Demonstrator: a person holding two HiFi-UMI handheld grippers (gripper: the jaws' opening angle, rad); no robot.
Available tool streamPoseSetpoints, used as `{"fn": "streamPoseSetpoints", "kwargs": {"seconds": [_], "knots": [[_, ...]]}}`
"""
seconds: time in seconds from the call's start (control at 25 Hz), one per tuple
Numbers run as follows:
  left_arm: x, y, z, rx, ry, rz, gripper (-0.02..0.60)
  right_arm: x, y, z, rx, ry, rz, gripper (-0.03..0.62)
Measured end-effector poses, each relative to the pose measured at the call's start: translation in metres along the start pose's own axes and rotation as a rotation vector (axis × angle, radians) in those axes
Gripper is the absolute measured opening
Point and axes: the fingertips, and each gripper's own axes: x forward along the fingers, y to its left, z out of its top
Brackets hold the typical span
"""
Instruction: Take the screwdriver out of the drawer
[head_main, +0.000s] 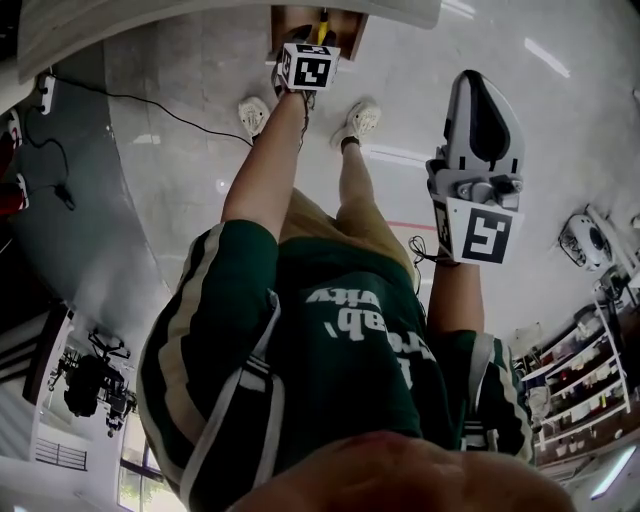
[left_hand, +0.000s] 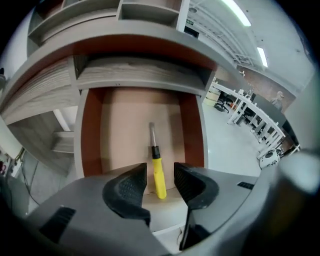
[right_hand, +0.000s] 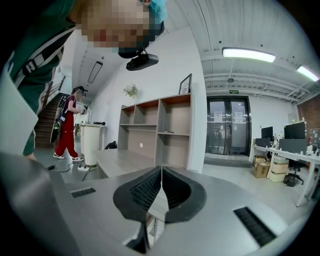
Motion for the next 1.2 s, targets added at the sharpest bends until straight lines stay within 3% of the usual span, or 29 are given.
{"fn": "streamPoseSetpoints", "kwargs": {"seconds": [0.4,0.68,0.84,0.92,1.2], "knots": [[0.032,0.005,-0.015,-0.029,0.112,0.077,0.174,-0.010,-0.014,-0.028,0.040,0.058,0.010,0.034],[0.036,-0.002,-0.007,-0.011,0.147,0.078,0.173,-0.008,-0.022,-0.027,0.037,0.056,0.010,0.034],[0.045,0.000,-0.017,-0.017,0.221,0.092,0.163,-0.010,-0.022,-0.029,0.045,0.055,0.005,0.034],[0.048,0.005,-0.022,-0.019,0.250,0.110,0.084,-0.012,-0.020,-0.032,0.053,0.061,0.009,0.034],[0.044,0.004,-0.010,-0.021,0.211,0.092,0.080,-0.010,-0.021,-0.036,0.080,0.068,0.026,0.034]]}}
